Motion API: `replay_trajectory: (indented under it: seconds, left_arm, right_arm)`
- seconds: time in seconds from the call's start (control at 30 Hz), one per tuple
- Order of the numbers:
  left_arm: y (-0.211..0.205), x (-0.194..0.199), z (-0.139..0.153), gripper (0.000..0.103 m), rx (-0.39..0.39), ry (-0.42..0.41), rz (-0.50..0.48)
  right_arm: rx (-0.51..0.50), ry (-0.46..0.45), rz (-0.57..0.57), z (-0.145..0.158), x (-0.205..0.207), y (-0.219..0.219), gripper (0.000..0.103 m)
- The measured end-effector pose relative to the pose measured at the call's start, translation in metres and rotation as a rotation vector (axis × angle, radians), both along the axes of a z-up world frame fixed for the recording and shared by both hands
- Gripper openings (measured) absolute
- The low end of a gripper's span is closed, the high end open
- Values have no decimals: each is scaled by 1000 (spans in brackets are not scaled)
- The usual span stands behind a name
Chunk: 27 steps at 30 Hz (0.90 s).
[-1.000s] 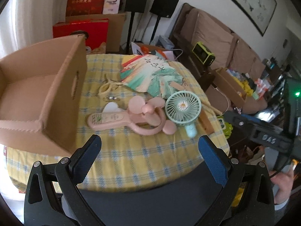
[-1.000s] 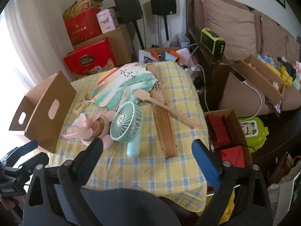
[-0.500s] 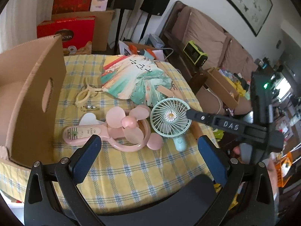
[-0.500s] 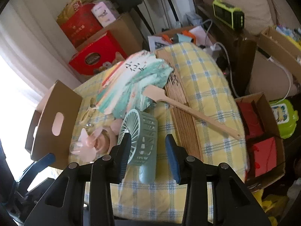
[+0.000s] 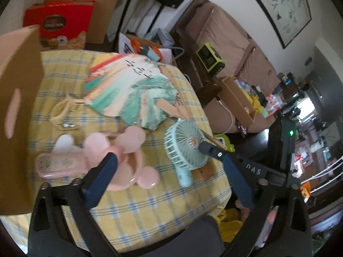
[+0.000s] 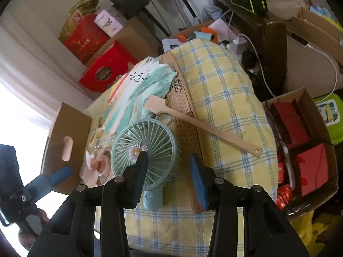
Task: Organize objects
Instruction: 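Move the left tool toward the mint-green mini fan on the table, then close the left tool on the mint-green fan and lift it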
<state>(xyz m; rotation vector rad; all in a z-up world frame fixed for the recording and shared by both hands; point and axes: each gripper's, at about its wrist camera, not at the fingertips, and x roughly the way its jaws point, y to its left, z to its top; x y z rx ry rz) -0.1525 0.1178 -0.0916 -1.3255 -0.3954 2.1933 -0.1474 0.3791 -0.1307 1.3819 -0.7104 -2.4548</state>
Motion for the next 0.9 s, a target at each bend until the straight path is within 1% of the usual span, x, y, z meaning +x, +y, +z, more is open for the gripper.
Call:
replay_trajectory:
  seconds: [0.03, 0.07, 0.13, 0.17, 0.2, 0.3, 0.43, 0.5, 0.57, 0.67, 0.7, 0.73, 0.77, 0.83, 0.9]
  left_arm:
    - [5, -5, -2, 86, 0, -17, -11]
    - [9, -10, -5, 79, -3, -35, -19]
    - [17, -16, -12, 76, -20, -54, -25]
    - [20, -19, -15, 73, -28, -58, -26]
    - [24, -21, -17, 66, -39, -61, -27]
    - [31, -24, -22, 55, -52, -75, -42]
    - [39, -24, -29, 51, -63, -83, -56]
    - [43, -25, -35, 47, -65, -102, -62]
    - [42, -27, -42, 45, -50, -129, -57]
    - [38, -30, -44, 42, -33, -133, -50]
    - [38, -31, -44, 41, -29, -137, -49]
    - [37, -31, -44, 41, -27, -141, -48]
    - [37, -32, -44, 41, -25, -144, -46]
    - [36, -30, -43, 41, -19, -143, -44]
    - [34, -27, -39, 41, 3, -140, -46]
  right_arm:
    - [-9, -1, 0, 0, 0, 1, 42]
    - [-12, 0, 0, 0, 0, 1, 42]
    - [-14, 1, 0, -1, 0, 1, 42]
    - [-17, 0, 0, -1, 0, 1, 42]
    - [-22, 0, 0, -1, 0, 2, 42]
    - [-36, -3, -1, -1, 0, 3, 42]
    - [-71, -7, 9, -3, -2, 1, 42]
    - [-92, -11, 14, -4, -3, 0, 42]
    - [-104, -17, 18, -6, -5, -2, 43]
    - [-104, -16, 18, -5, -6, -4, 42]
    - [-108, -17, 17, -5, -6, -4, 41]
    - [-116, -18, 16, -5, -6, -4, 38]
    - [-131, -21, 22, -5, -6, -5, 38]
    - [-116, -22, 21, -3, -5, -7, 38]
    - [-105, -13, 19, 2, -3, -8, 38]
